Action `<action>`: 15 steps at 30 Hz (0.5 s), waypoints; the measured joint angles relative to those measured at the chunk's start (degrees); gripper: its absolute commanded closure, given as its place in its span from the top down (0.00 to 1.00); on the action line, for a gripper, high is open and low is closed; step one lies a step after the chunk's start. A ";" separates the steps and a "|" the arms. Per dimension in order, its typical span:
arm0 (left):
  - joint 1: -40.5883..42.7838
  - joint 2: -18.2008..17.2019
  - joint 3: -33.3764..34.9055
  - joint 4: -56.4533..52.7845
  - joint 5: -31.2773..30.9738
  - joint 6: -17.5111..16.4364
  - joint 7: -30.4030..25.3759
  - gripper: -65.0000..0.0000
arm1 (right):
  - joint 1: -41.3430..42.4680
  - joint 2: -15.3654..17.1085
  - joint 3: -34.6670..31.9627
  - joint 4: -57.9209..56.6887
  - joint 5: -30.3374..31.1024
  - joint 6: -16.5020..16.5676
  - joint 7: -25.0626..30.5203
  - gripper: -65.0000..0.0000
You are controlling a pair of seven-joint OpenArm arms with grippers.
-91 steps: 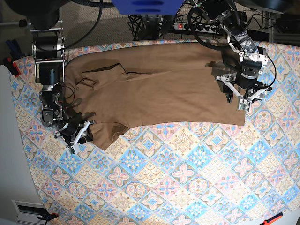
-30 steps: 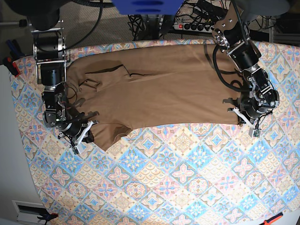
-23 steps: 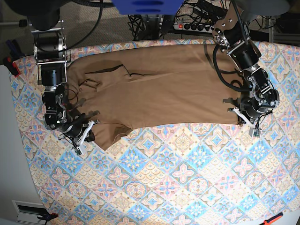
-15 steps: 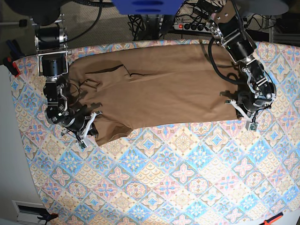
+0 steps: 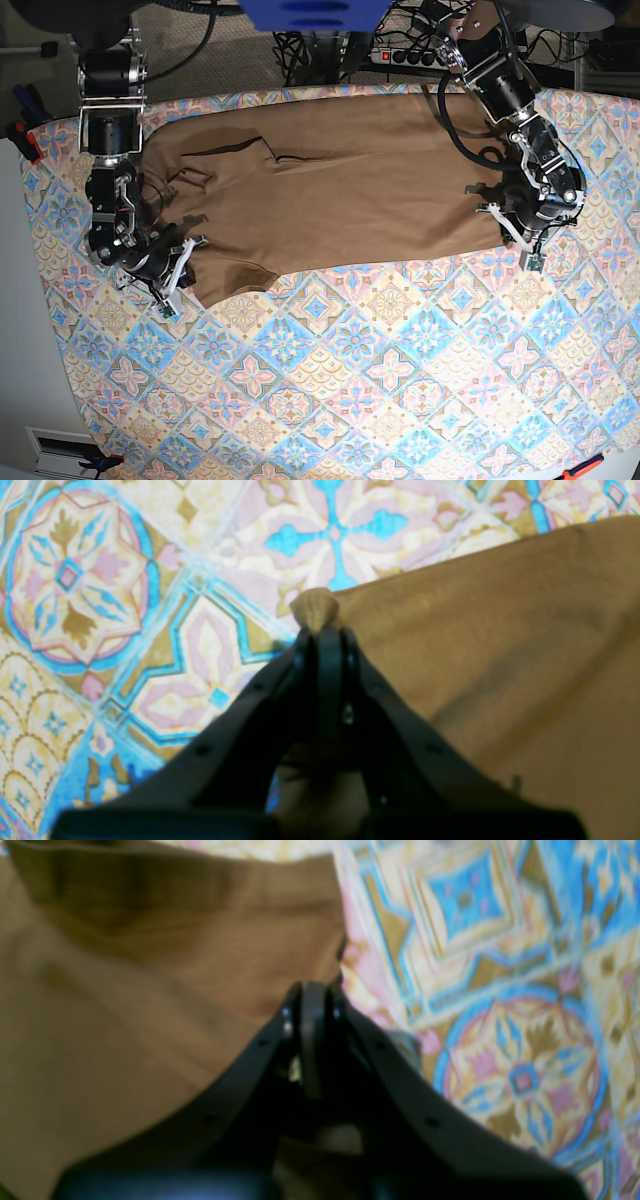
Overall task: Layout the t-shirt on the table in an organized manner, then fold the t-shirt properly
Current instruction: 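Grasp the shirt's side edges with both grippers, then lift the held edges and fold them toward the shirt's collar edge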
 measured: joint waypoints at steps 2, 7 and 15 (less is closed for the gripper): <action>0.09 0.02 0.00 0.63 0.02 0.02 0.07 0.00 | -1.66 0.00 1.70 1.36 -0.11 -0.02 -0.37 0.00; 1.92 0.68 -0.07 6.84 -0.17 0.02 -0.15 0.00 | -2.05 0.17 3.17 4.42 -0.39 -0.02 -0.68 0.00; 3.50 1.86 0.00 9.77 0.00 0.00 -0.13 0.00 | -4.33 0.02 3.37 7.85 -0.57 -0.02 -1.70 0.00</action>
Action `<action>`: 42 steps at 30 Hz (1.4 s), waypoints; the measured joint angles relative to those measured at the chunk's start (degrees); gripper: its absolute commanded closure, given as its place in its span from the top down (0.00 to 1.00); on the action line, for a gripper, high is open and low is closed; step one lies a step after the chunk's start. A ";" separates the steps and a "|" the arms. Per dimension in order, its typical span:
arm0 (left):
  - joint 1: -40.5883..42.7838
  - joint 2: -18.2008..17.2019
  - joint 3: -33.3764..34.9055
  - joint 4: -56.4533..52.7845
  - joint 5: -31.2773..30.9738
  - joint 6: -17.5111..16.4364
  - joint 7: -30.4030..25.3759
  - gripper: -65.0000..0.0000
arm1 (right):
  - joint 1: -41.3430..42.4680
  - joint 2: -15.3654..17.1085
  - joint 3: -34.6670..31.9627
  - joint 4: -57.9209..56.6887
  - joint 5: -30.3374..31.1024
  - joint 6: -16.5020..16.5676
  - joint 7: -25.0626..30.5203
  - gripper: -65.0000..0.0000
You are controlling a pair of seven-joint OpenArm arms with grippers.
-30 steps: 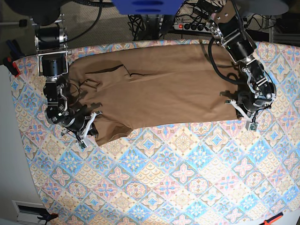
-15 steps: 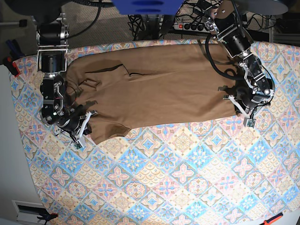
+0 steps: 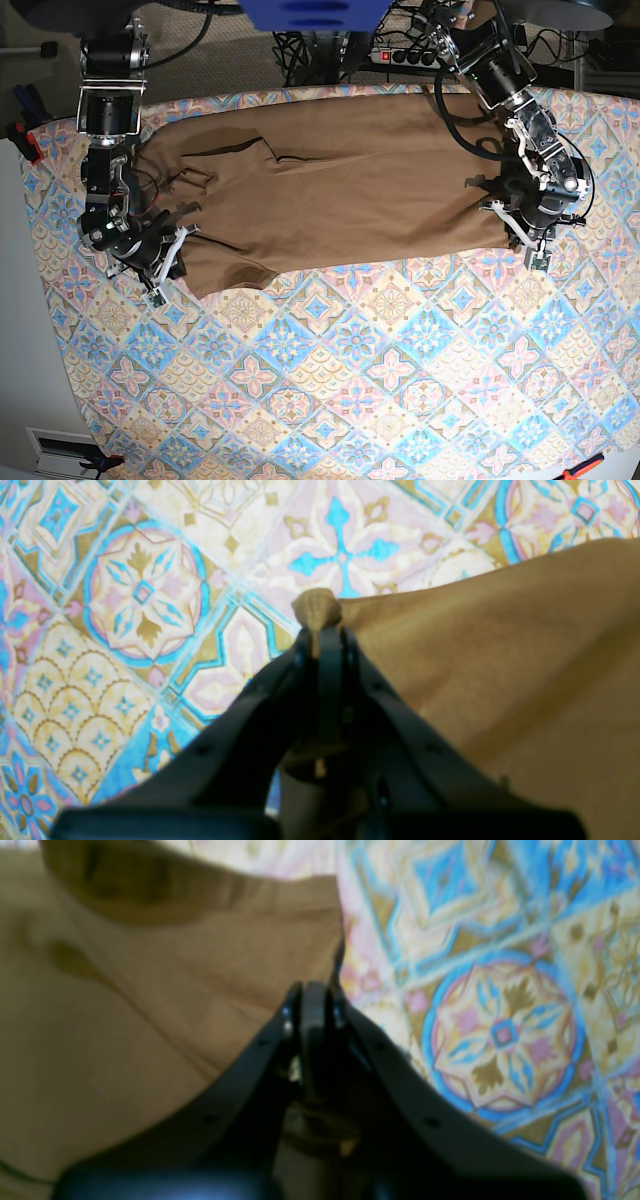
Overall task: Layout the t-shirt on the table in an organized manner, then fold the t-shirt properly
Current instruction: 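Lift the held edges and fold them toward the shirt's collar edge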
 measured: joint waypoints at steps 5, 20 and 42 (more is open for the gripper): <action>0.94 -0.13 -0.15 0.07 -0.02 0.00 0.13 0.00 | -2.10 -0.35 3.91 4.81 1.29 0.20 1.73 0.00; 5.35 0.39 0.22 7.45 -0.39 -0.09 -0.09 0.00 | -8.37 -0.13 8.92 13.03 0.09 0.22 -3.74 0.00; 8.41 0.20 0.00 9.27 0.22 -0.17 0.17 0.00 | -18.43 -3.85 15.67 21.81 1.25 0.24 -2.23 0.00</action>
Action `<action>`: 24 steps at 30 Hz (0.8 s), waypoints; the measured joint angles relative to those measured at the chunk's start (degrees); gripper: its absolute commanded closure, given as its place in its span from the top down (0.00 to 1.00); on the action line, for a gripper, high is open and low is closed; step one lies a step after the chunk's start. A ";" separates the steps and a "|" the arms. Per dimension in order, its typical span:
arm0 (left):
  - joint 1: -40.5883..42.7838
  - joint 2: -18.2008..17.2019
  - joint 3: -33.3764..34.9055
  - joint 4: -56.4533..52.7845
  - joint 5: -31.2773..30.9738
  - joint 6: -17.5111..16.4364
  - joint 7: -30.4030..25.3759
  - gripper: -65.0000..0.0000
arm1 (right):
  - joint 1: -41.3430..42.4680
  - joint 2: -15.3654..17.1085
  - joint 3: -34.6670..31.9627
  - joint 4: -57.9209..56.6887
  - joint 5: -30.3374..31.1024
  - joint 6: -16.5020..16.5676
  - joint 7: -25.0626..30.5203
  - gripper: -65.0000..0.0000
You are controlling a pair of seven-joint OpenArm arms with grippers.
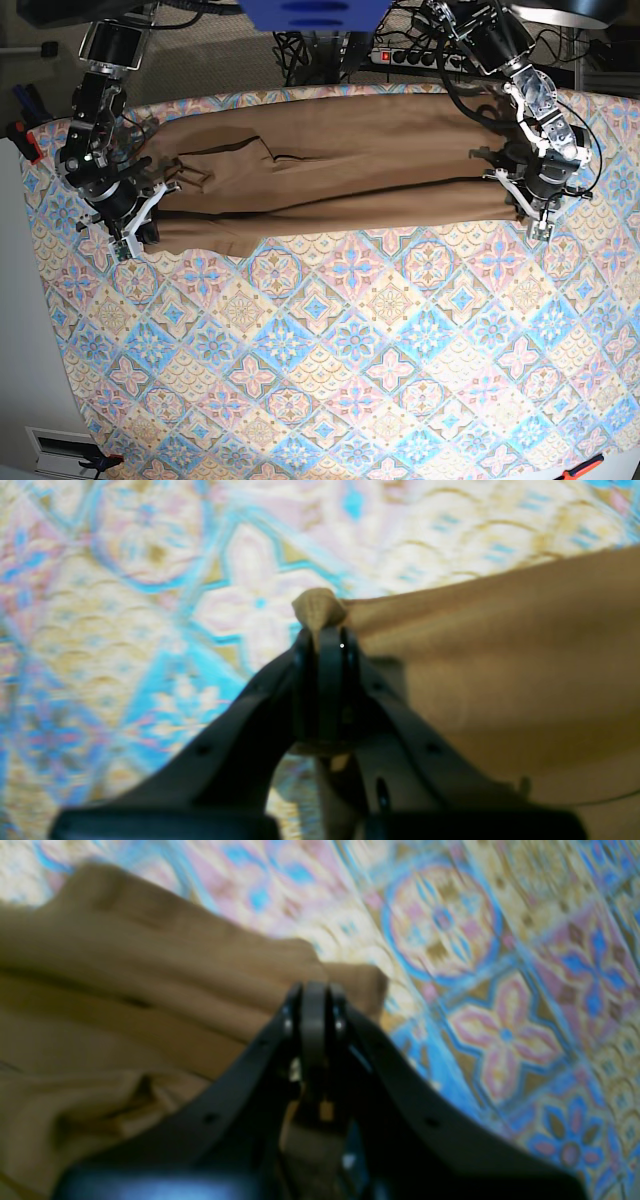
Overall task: Layout the t-shirt on the table in an organized manner, then fold the t-shirt properly
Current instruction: 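Lift the held edges and fold them toward the shirt's collar edge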
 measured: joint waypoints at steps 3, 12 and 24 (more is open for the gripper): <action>1.25 -0.15 0.37 3.85 -0.46 0.11 -0.46 0.00 | -1.40 0.11 0.09 1.66 -0.37 -0.26 -0.13 0.00; 4.57 0.13 0.63 4.46 -0.90 0.00 -0.44 0.00 | -5.14 -2.56 3.10 6.32 -0.37 -0.02 -0.35 0.00; 6.69 0.00 0.59 4.70 -0.20 -0.09 0.07 0.00 | -7.67 -2.69 3.45 10.38 -0.31 -0.28 -2.23 0.00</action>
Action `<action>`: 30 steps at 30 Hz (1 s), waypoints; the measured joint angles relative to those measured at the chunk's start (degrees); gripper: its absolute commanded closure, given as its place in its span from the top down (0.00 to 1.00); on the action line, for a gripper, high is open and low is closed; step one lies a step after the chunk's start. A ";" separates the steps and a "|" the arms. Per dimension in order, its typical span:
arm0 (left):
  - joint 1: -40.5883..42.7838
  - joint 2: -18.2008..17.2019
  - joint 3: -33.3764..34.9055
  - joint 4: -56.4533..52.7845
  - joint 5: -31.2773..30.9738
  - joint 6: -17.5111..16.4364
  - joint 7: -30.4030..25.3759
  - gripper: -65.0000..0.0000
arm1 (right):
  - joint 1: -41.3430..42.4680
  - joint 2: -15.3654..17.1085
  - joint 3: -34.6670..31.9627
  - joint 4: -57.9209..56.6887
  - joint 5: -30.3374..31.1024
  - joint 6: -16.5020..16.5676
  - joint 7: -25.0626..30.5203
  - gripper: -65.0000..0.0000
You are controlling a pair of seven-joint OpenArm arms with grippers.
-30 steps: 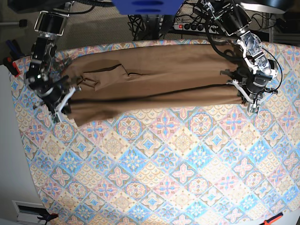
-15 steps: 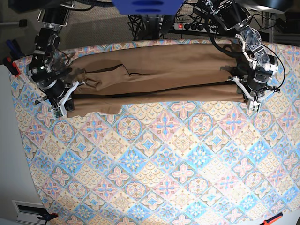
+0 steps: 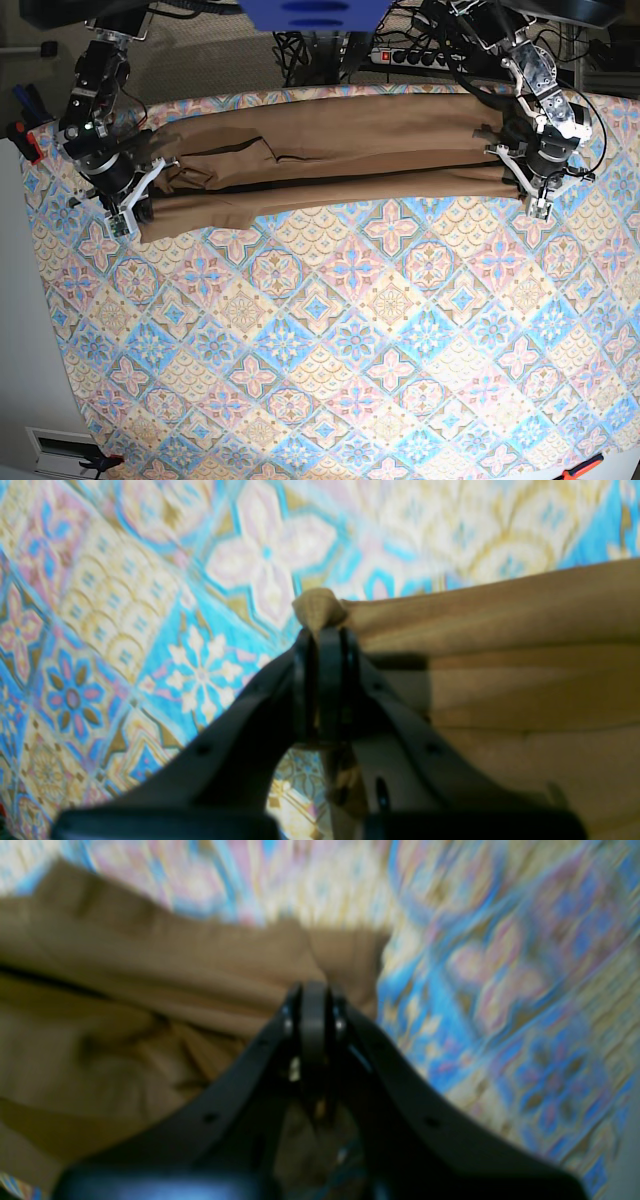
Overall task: Layout the t-shirt on the table in an organized manner, then fold the t-shirt properly
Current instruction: 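Lift the held edges and fold them toward the shirt's collar edge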
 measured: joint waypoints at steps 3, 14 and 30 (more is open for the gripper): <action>-0.17 -0.13 0.02 -0.02 -0.02 0.02 -0.11 0.00 | -2.43 -0.76 0.83 0.13 0.33 0.09 -0.42 0.00; 0.76 -0.09 0.00 -0.09 -0.02 0.02 -0.11 0.00 | -3.54 -2.84 4.07 -0.15 -0.17 0.28 -0.94 0.00; 1.07 0.15 0.00 -1.90 -0.04 0.04 -0.28 0.00 | -6.54 -3.17 4.07 -0.15 -0.22 0.28 -0.55 0.00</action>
